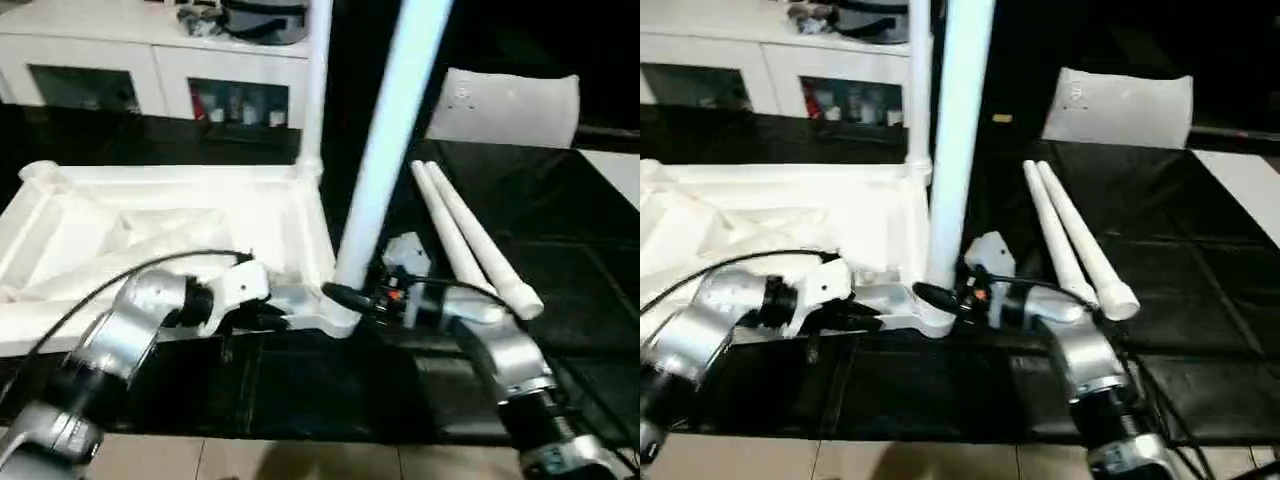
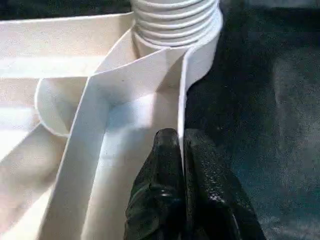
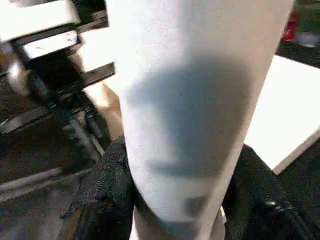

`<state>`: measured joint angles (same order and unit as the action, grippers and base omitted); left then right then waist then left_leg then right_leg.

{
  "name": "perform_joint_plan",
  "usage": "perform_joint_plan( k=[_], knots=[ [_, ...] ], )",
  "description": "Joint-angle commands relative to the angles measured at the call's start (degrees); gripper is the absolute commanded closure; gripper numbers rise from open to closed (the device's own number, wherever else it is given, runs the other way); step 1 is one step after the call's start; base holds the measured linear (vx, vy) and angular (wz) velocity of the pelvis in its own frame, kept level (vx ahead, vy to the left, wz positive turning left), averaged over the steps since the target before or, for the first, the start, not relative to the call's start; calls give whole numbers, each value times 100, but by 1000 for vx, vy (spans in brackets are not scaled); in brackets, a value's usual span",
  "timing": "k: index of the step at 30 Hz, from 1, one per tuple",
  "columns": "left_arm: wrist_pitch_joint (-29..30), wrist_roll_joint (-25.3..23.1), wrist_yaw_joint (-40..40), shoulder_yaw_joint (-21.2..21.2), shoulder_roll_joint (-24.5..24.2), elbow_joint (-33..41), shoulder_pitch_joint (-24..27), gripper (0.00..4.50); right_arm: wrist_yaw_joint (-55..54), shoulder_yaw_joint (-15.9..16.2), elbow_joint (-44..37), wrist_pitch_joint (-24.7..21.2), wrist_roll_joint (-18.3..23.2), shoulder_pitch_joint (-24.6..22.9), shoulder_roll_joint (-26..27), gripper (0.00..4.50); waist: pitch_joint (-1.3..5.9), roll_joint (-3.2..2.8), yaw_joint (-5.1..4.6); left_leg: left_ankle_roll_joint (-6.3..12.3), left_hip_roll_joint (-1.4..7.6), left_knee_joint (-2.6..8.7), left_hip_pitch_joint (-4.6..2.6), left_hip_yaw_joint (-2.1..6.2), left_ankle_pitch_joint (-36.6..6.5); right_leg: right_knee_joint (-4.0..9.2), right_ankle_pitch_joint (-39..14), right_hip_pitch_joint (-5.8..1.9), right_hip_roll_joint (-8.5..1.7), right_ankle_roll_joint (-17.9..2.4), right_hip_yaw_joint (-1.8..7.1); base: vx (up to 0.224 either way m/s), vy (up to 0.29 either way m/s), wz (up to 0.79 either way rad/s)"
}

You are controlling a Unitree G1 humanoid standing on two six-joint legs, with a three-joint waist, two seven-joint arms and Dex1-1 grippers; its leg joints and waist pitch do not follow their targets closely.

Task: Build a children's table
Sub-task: Insert table leg to table base

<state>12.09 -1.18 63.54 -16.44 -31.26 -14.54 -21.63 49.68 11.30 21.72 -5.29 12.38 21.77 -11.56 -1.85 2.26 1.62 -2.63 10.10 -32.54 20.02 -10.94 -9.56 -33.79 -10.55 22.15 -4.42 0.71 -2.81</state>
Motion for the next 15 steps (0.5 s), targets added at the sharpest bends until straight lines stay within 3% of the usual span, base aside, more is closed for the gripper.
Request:
perform_joint_plan(
  k=[1,3,4,5,6,7,8,9,10,11,12,13,14,15],
  knots=[
    [650,-47,-502,65,143,528,276,450,-532,-39,527,-119,-380,-59,37,259,124,-109,-36,-451,317,471,-110,376,-3681,664,-4233,-2,-445,-424,95,0,0,0],
    [1109,-58,-789,63,399,1003,485,450,-875,-142,660,-100,-408,-12,191,259,107,-138,-117,-481,329,545,-79,430,-3994,673,-3781,-66,-392,-488,9,0,0,0],
    [1504,-76,-1082,22,717,1358,609,450,-1285,-234,821,-96,-462,62,352,259,106,-144,-154,-523,343,579,-64,447,-4074,629,-3512,-93,-403,-572,7,0,0,0],
    [1653,-90,-1214,-5,868,1489,645,450,-1482,-277,902,-93,-489,104,425,259,93,-141,-177,-527,344,581,-85,442,-4114,645,-3491,-65,-398,-597,10,0,0,0],
    [1770,-102,-1334,-40,1001,1564,648,450,-1681,-317,993,-82,-511,156,484,259,82,-128,-192,-496,299,504,-184,415,-4190,759,-3719,18,-387,-542,-37,0,0,0],
    [1841,-106,-1404,-63,1076,1603,645,450,-1801,-339,1056,-66,-523,192,517,259,71,-123,-229,-441,274,479,-222,419,-4256,817,-3913,20,-372,-433,-103,0,0,0],
    [1891,-124,-1504,-122,1220,1603,614,450,-2036,-408,1158,-61,-527,264,588,259,54,-134,-247,-430,273,492,-207,440,-4322,839,-3975,-3,-364,-367,-149,0,0,0],
    [1975,-133,-1591,-169,1313,1645,600,450,-2206,-456,1249,-43,-527,323,640,259,33,-177,-277,-442,298,550,-221,447,-4567,862,-3899,-41,-315,-305,-251,0,0,0],
    [2005,-176,-1653,-233,1383,1606,557,450,-2315,-493,1308,-32,-517,376,688,259,-8,-244,-280,-484,375,742,-169,442,-4995,739,-3403,-171,-208,-349,-394,0,0,0],
    [2075,-206,-1711,-280,1421,1622,538,450,-2384,-519,1355,-13,-516,412,724,259,7,-260,-247,-491,444,926,-18,414,-5152,458,-2917,-350,-145,-421,-387,-83,6,3],
    [2010,-339,-1771,-346,1403,1481,441,450,-2415,-526,1374,-4,-524,443,761,259,21,-313,52,-529,548,1328,355,185,-5445,-474,-1454,-646,-61,-518,-263,-84,-61,17],
    [1982,-437,-1813,-374,1377,1394,378,450,-2429,-524,1379,4,-540,455,786,259,47,-87,174,-358,423,1182,94,-24,-4729,-415,-2294,-342,-111,-327,89,-84,-61,17],
    [1986,-462,-1825,-378,1373,1382,366,450,-2435,-525,1383,8,-546,458,793,259,91,149,100,-401,232,483,-276,83,-3968,350,-4115,151,-403,-191,245,41,-124,16],
    [1949,-531,-1868,-349,1341,1274,296,450,-2436,-517,1376,16,-565,449,811,259,-48,168,71,-170,-47,-751,-594,271,-1885,1263,-6733,667,-1015,-142,359,66,-67,-30]
  ],
)
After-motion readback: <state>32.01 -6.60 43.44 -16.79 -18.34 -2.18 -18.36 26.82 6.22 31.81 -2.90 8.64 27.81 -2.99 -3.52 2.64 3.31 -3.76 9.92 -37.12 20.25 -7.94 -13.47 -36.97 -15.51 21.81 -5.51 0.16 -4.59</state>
